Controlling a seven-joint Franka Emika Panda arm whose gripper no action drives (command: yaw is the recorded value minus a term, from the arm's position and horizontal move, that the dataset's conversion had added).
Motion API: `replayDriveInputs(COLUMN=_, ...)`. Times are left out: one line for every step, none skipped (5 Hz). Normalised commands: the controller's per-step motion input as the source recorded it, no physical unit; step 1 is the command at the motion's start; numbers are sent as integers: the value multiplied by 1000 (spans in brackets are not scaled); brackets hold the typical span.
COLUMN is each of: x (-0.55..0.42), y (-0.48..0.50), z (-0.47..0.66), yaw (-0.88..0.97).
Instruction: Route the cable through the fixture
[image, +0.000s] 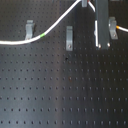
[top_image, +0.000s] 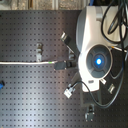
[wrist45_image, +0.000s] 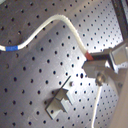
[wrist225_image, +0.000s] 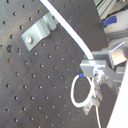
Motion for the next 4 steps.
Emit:
replayDriveInputs(x=-214, y=36, z=332, yaw=0)
replayDriveInputs(x=-211, y=-23, z=447, yaw=0)
replayDriveInputs(x=-90, y=-340, z=304, yaw=-209)
replayDriveInputs(x=51, y=-566, z=170, yaw=-337)
